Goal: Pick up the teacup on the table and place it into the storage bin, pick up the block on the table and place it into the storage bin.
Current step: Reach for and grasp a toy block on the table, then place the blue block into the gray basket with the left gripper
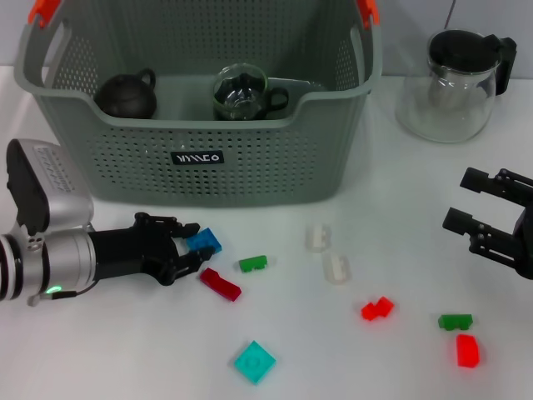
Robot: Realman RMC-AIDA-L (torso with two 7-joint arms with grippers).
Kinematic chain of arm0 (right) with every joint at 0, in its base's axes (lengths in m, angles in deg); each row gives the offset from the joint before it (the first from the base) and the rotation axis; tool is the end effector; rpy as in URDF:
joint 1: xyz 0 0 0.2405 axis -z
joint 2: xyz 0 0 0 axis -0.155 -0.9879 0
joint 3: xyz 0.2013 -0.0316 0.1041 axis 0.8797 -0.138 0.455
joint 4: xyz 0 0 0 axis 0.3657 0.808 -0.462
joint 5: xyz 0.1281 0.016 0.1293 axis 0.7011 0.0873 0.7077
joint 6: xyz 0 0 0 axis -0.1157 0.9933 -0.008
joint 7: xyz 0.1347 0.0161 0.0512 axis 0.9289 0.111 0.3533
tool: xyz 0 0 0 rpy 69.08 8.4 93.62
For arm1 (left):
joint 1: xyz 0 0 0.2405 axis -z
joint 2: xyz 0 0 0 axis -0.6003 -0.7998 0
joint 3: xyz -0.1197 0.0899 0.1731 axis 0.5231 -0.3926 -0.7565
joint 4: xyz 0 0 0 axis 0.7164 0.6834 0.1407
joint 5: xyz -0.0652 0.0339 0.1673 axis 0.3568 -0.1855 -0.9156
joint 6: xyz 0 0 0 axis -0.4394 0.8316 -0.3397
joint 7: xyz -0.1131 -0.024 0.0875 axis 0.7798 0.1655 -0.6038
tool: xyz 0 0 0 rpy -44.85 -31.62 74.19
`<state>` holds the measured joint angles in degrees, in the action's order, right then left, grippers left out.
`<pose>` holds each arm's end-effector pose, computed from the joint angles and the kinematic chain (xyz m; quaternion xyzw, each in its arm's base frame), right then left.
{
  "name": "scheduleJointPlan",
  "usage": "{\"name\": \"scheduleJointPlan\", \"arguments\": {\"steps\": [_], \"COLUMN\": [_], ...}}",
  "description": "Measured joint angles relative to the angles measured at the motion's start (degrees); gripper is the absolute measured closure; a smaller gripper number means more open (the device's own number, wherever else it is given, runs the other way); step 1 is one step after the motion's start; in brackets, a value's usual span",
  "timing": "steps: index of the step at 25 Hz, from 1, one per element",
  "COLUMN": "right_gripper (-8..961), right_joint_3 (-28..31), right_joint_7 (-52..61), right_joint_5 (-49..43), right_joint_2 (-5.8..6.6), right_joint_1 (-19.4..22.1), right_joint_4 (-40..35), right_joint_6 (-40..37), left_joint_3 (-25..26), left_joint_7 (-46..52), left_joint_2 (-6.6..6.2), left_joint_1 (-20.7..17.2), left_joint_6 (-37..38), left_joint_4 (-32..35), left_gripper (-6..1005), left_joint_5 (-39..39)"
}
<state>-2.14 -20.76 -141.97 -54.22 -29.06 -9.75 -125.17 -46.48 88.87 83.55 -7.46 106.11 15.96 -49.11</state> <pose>0.2510 0.2497 0.0430 -0.8952 0.1475 0.3656 0.2077 -0.2716 0.2958 -0.0321 -0.9483 -0.1958 -0.1034 0.2275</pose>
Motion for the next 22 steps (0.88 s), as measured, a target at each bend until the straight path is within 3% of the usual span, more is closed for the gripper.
{"name": "scheduleJointPlan", "arguments": {"steps": [8, 12, 15, 16, 17, 22], "right_gripper": [268, 268, 268, 268, 268, 268], "right_joint_3": [0.0, 0.0, -0.01, -0.01, 0.0, -0.01], "right_joint_7": [0.0, 0.0, 0.0, 0.0, 0.0, 0.0], "right_joint_5": [0.08, 0.11, 0.15, 0.17, 0.26, 0.38], "right_joint_2": [-0.01, 0.11, 0.1, 0.1, 0.09, 0.04], "right_joint_1": [-0.04, -0.05, 0.09, 0.16, 0.22, 0.27], "right_joint_4": [0.0, 0.0, 0.0, 0.0, 0.0, 0.0], "right_joint_6": [-0.07, -0.09, -0.12, -0.12, -0.12, -0.14], "left_joint_3": [-0.16, 0.91, 4.25, 7.68, 7.68, 17.16], "left_joint_7": [1.22, 4.61, 9.16, 11.59, 11.59, 20.07], "left_joint_2": [-0.12, -0.34, -0.84, -1.78, -1.78, -5.89], "left_joint_1": [-0.06, -0.84, -1.56, -1.43, -1.43, 2.18], "left_joint_6": [0.03, 6.68, 16.91, 24.41, 24.41, 41.54], "left_joint_4": [0.62, 4.15, 9.78, 12.03, 12.03, 13.18], "left_gripper": [591, 603, 605, 605, 605, 606], "left_joint_5": [-0.35, 0.03, 0.05, 0.06, 0.06, 1.44]}}
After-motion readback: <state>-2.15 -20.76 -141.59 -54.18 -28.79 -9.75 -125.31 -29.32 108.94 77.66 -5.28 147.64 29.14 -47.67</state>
